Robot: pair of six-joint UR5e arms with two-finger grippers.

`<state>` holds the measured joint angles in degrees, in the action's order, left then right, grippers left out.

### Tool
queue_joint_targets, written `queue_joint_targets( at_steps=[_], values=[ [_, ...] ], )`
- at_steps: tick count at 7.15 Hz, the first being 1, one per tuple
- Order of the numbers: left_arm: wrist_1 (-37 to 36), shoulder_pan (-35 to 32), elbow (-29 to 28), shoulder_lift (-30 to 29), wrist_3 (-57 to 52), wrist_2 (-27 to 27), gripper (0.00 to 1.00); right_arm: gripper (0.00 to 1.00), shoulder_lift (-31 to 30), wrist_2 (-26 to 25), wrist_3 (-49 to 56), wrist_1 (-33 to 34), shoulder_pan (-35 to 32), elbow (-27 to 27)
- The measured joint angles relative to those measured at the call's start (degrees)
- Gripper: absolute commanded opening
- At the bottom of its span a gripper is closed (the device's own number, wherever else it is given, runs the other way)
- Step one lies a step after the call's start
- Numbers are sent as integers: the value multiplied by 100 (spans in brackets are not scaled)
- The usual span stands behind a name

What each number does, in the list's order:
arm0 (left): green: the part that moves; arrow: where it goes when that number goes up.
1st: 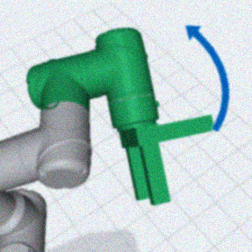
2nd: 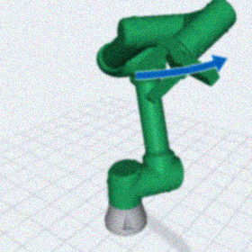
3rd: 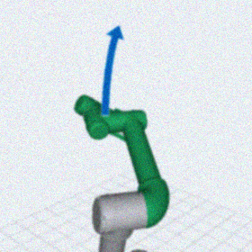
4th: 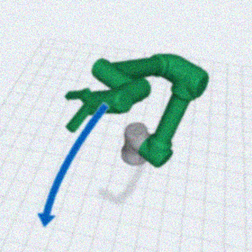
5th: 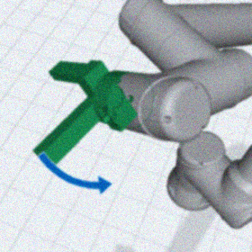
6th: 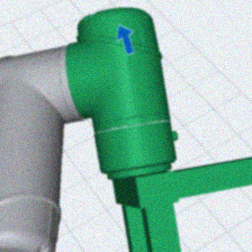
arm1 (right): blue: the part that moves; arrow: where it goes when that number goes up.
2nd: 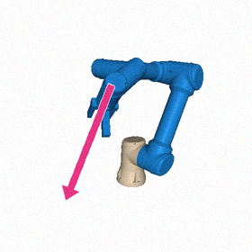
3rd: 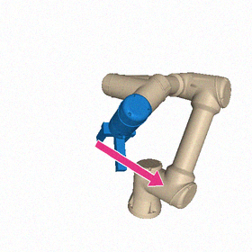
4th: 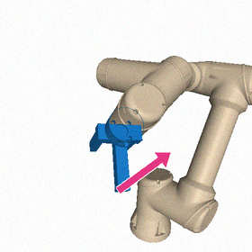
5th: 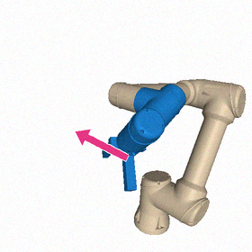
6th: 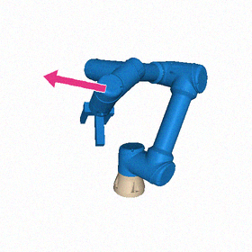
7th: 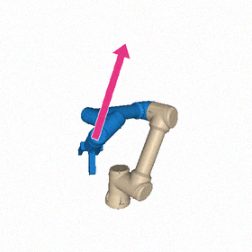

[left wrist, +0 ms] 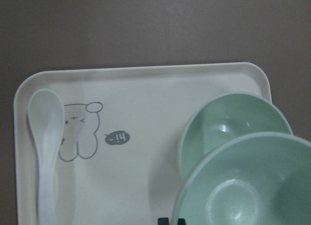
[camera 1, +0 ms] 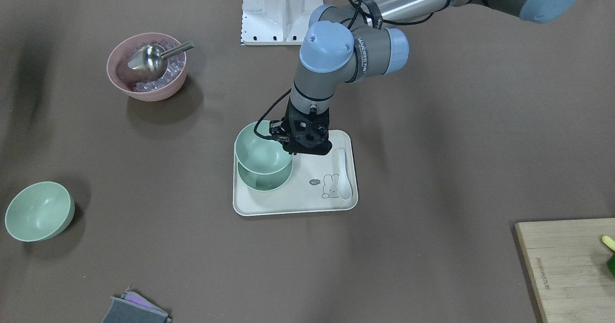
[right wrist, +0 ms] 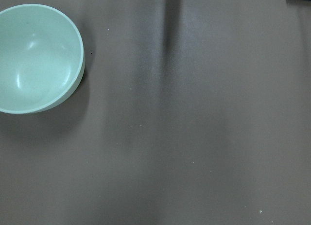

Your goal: Stack green bowls together

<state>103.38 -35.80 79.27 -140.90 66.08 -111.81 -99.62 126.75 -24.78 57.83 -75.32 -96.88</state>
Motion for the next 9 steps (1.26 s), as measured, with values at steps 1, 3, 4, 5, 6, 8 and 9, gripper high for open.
queue_joint_targets(
  at_steps=[1,3,4,5,6,8,9],
  values=[
    [103,4,-111,-25,1,13,0,100,2,-6,0,0,0,2],
    [188,9,-224,-70,1,22,0,100,10,-8,0,0,0,2],
    [243,13,-280,-80,3,46,0,100,11,-5,-2,0,0,2],
    [364,25,-362,-87,7,112,0,100,15,-3,-4,0,0,2],
    [459,38,-431,-97,9,176,0,100,18,-2,-2,0,0,1],
    [525,51,-501,-109,10,218,0,100,21,-2,-6,0,0,-5],
    [531,65,-514,-112,10,243,0,100,21,-2,-8,0,0,-6]
  ],
)
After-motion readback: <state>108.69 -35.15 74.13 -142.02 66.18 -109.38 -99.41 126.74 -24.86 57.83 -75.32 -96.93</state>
